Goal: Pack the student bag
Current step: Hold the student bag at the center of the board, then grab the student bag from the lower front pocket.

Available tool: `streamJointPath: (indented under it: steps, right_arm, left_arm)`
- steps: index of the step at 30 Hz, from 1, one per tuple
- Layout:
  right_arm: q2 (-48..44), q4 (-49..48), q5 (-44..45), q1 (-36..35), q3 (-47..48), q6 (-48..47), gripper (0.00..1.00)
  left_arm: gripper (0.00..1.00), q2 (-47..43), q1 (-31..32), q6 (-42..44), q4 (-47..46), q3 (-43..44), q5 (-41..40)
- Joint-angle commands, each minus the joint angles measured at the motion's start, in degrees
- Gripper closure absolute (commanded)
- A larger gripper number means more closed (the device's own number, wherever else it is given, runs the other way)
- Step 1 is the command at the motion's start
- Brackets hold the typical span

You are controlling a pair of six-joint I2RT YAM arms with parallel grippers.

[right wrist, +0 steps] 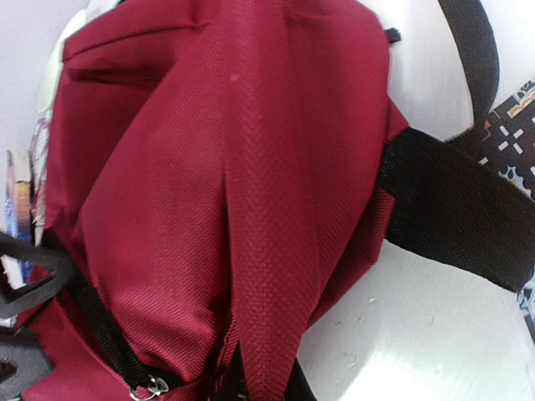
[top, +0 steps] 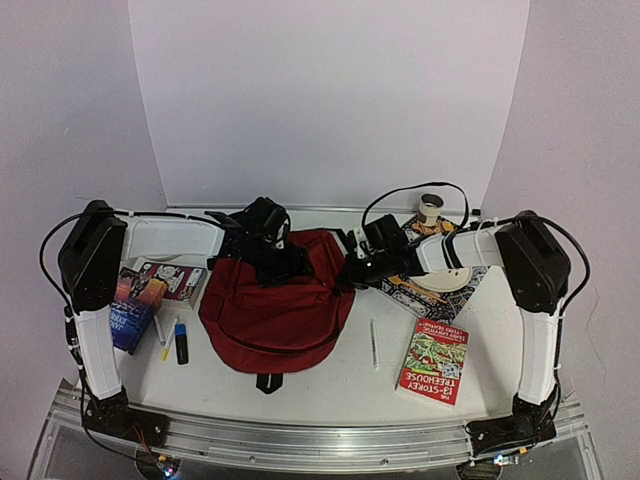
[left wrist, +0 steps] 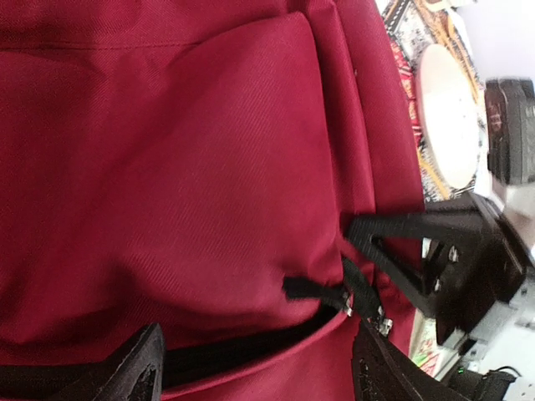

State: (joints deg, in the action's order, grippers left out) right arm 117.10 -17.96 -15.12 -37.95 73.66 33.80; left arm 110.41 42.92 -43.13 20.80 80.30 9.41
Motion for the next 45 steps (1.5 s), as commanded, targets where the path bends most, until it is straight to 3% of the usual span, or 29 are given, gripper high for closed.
streamJointPath:
  steps: [1,6,17,29,40,45]
  right_arm:
    - [-6.8,-4.2,-2.6,-0.6,-2.0,-1.4,1.00]
    - [-7.8,-5.0,-2.0,-1.4,-2.6,-2.6,1.00]
    - [-8.7,-5.6,-0.4,-2.9,-2.1,-3.9,1.00]
    - [-8.2,-5.6,0.0,-3.8,-0.6,-4.7,1.00]
    - [-9.1,-5.2,0.9,-3.8,-0.9,-5.4,1.00]
    - [-9.7,-4.8,1.3,-3.8,-1.3,-5.8,1.00]
  left_arm:
    - [0.23,0.7,-0.1,-3.4,-3.7,2.2,1.8]
    - [0.26,1.3,-0.1,-6.2,-5.2,2.2,2.5]
    - [0.48,1.5,0.1,-10.3,-9.1,0.8,6.3]
    - [0.64,1.6,0.7,-13.8,-13.7,0.0,9.0]
    - [0.99,0.1,0.7,-13.0,-14.2,-2.3,6.8]
    - [1.00,-0.6,0.6,-12.3,-14.2,-3.5,5.7]
